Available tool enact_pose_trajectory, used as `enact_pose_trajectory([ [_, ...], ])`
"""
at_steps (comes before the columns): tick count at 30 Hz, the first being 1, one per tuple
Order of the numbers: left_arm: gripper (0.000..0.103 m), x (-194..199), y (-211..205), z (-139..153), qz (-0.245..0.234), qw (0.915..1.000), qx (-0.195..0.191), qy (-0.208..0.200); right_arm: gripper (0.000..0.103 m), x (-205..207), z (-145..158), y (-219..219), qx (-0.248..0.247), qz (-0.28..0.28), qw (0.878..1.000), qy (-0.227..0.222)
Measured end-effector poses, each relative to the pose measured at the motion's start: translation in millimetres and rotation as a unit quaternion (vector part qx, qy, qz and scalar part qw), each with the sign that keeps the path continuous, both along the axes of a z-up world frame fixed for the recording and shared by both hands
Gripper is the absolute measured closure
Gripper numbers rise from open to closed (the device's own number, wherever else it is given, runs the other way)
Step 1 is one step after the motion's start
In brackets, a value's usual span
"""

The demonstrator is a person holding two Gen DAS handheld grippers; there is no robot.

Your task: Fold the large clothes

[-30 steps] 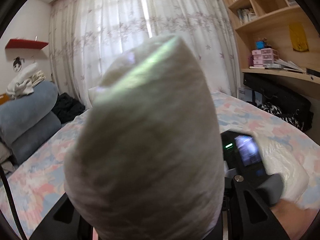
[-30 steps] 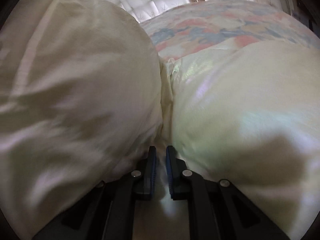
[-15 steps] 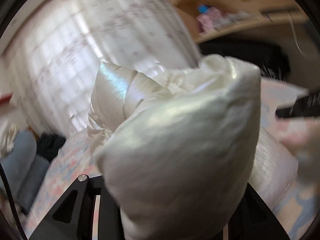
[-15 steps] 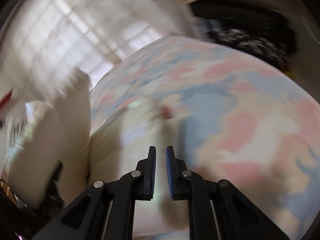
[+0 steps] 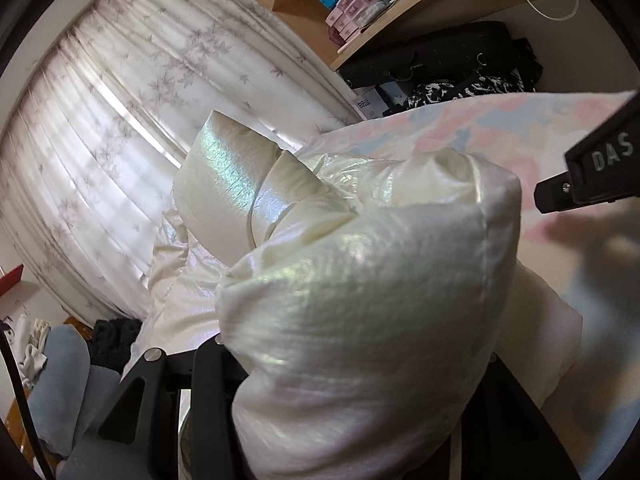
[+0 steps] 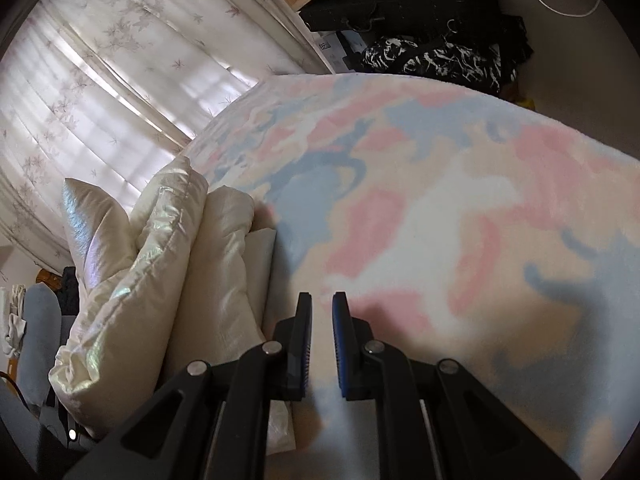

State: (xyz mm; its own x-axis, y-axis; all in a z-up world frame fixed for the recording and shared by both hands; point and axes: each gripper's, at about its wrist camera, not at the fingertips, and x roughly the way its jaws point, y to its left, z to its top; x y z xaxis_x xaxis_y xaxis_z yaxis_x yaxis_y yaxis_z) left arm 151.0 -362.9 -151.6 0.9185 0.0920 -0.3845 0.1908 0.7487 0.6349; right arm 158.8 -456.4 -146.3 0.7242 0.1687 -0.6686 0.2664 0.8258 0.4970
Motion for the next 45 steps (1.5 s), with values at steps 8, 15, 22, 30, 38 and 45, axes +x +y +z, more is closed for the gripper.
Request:
enact_pose_trajectory([
  [8,0.047,10,22,14,-0.030,0.9993,-0.017,0.013,0.093,4,-18,-4,0.004,-0.005,0.999,0.032],
  [15,0.004,-4,43,45,-0.126,0.9826,-0.081,0.110,0.087,-2,7,2,-0.008,-0.002,1.000,0.014],
  [22,0.004,-28,96,88,-0.157,0.9533,-0.186,0.179,0.052,-8,49,12,-0.003,0.009,1.000,-0.023],
  [30,0.004,-3,193,129,-0.089,0.9388,-0.270,0.195,0.031,18,99,57,-0.044,0.105,0.992,-0.055],
  [38,0.004,88,279,108,0.076,0.9279,-0.323,0.169,0.031,89,116,113,-0.046,0.218,0.973,-0.052],
  [45,0.004,148,292,90,0.101,0.9204,-0.341,0.163,0.031,151,100,142,-0.080,0.272,0.959,-0.009],
])
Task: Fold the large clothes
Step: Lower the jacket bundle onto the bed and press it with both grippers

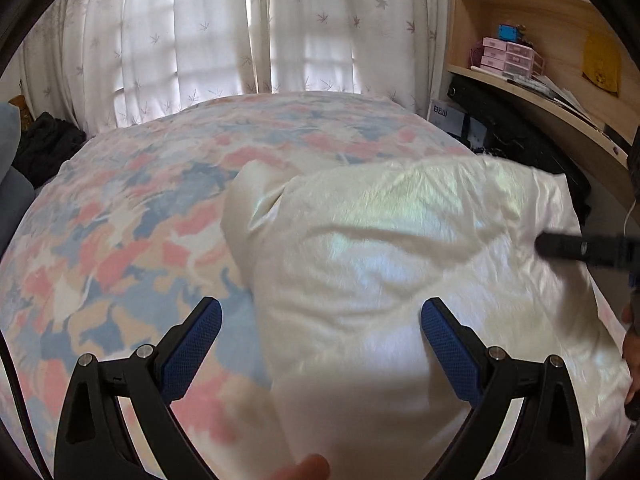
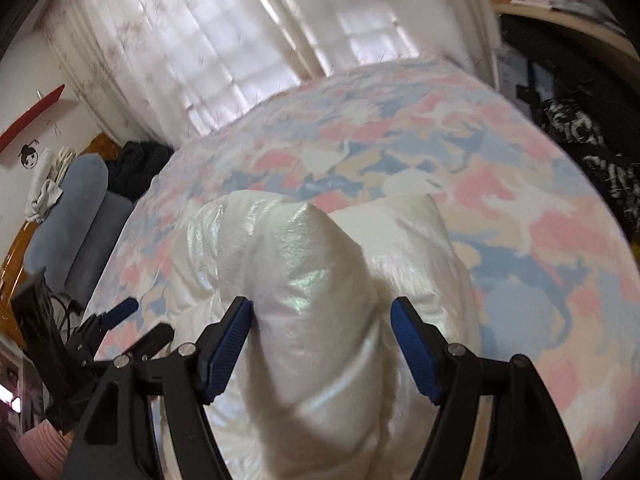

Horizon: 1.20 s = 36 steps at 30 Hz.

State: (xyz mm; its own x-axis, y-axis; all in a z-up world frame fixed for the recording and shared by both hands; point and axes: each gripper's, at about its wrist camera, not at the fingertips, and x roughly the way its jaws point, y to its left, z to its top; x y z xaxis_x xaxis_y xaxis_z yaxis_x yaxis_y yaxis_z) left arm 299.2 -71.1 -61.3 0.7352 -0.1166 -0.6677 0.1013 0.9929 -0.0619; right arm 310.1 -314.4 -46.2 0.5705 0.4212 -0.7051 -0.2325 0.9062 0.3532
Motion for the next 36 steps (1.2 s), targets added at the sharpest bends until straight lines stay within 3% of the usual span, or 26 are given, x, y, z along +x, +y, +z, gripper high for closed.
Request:
enact_pose_trajectory([
  [3,0.004,11,-9,-5,-0.008,0.9998,-0.019,-0.006,0.065,8,-14,0,0.015,0.022,1.000,0.015],
  [7,0.004,21,-31,1,-0.031,0.9984,-0.046,-0.013,0.075,-11,-7,-17,0.016,0.001,1.000,-0.011],
  [9,0.004,21,-49,4,-0.049,0.9980,-0.036,-0.017,0.075,-21,-5,-27,0.010,-0.019,1.000,-0.018],
  [17,0.004,23,-125,-12,-0.097,0.9923,0.077,-0.005,0.071,-19,-41,-59,0.024,-0.082,0.996,0.005],
  [19,0.004,28,-125,-14,-0.093,0.9932,0.069,0.007,0.069,-14,-50,-57,0.023,-0.083,0.996,0.002],
  [23,0.002,38,-119,-21,-0.089,0.9947,0.045,0.025,0.066,-7,-70,-67,0.069,-0.082,0.994,0.005],
  [36,0.001,42,-108,-49,-0.078,0.9965,0.024,0.019,0.063,-1,-104,-71,0.120,-0.079,0.990,-0.007],
])
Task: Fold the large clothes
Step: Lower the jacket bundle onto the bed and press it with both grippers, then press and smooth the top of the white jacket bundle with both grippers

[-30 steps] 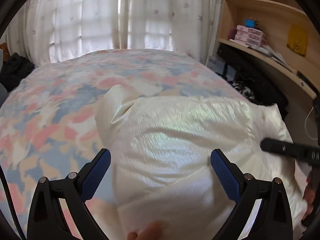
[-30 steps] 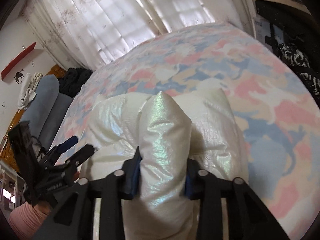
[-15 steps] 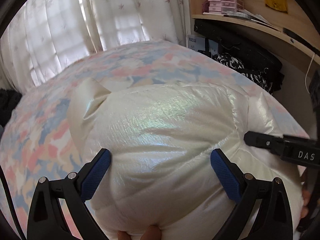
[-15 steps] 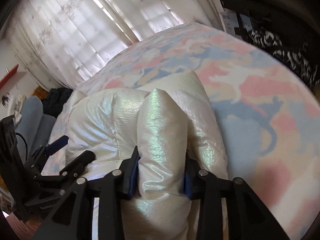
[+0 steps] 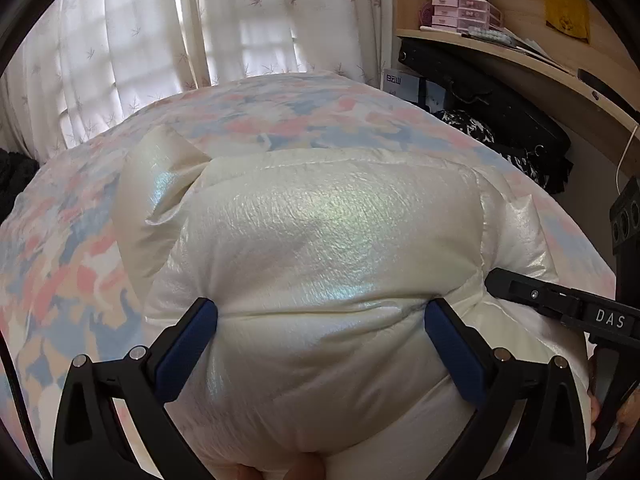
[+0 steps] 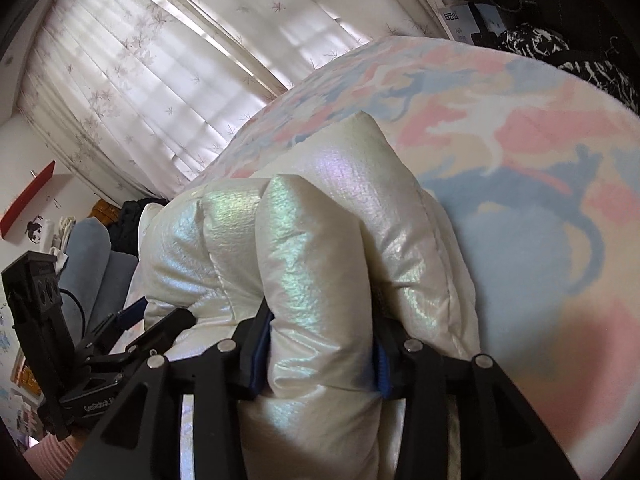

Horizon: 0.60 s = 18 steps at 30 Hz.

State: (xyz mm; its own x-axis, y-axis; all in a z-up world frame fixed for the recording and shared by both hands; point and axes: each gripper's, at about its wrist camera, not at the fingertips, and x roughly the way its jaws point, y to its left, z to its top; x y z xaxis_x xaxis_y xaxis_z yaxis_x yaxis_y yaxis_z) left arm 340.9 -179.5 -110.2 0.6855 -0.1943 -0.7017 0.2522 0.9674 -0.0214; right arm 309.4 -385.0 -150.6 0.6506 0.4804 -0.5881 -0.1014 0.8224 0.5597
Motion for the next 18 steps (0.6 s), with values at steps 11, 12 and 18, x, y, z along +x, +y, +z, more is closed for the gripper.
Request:
enact_pose_trajectory([
  [11,0.001,2,7,-13,0.002,0.9999,-0.015,0.001,0.063,2,-11,-2,0.016,-0.001,1.000,-0.005],
  [12,0.001,2,7,-14,0.002,0.9999,-0.016,0.002,0.063,2,-11,-2,0.015,-0.001,1.000,-0.005],
  [18,0.001,3,10,-16,0.002,0.9998,-0.021,0.003,0.063,2,-11,-2,0.014,-0.001,1.000,-0.005],
])
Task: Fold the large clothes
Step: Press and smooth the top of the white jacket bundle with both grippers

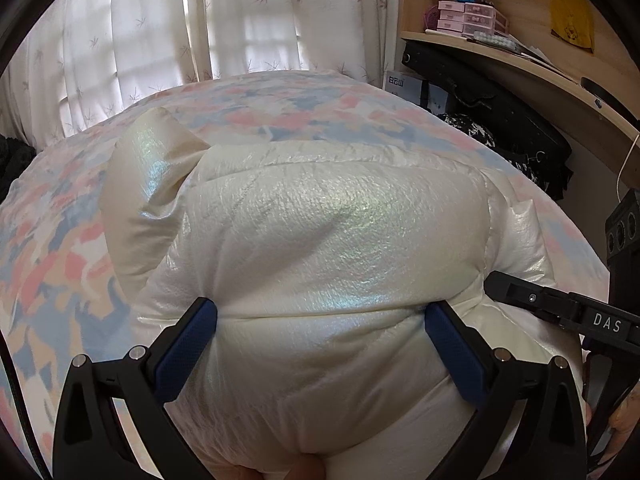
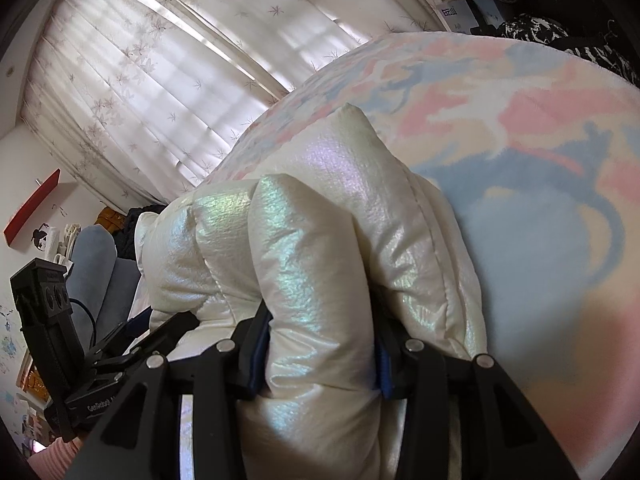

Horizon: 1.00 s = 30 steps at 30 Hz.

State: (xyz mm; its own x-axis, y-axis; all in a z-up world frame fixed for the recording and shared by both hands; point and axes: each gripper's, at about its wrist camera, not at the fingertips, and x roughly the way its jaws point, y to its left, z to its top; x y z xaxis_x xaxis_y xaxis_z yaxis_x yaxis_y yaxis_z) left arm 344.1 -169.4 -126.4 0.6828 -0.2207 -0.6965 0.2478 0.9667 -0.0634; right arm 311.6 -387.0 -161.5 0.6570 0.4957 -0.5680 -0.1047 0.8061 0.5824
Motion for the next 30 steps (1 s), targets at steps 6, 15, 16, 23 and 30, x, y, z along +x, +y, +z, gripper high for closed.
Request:
enact_pose_trajectory([
  [6,0.001,1,4,-3,-0.001,1.0000,-0.007,-0.002,0.063,0,0,0,0.000,0.000,1.000,0.000],
  [15,0.001,2,6,-6,-0.001,1.0000,-0.009,-0.002,0.062,3,-7,3,-0.007,0.000,1.000,0.003],
  [16,0.001,2,6,-6,-0.001,1.0000,-0.005,-0.002,0.062,4,-8,3,-0.010,-0.001,1.000,0.006],
  [23,0.001,0,7,3,-0.004,0.9999,0.003,0.014,0.060,8,13,18,-0.072,0.003,0.997,0.037],
  [30,0.001,-21,9,31,0.013,0.9993,0.018,0.029,0.036,0,40,23,-0.130,-0.013,0.988,0.085],
])
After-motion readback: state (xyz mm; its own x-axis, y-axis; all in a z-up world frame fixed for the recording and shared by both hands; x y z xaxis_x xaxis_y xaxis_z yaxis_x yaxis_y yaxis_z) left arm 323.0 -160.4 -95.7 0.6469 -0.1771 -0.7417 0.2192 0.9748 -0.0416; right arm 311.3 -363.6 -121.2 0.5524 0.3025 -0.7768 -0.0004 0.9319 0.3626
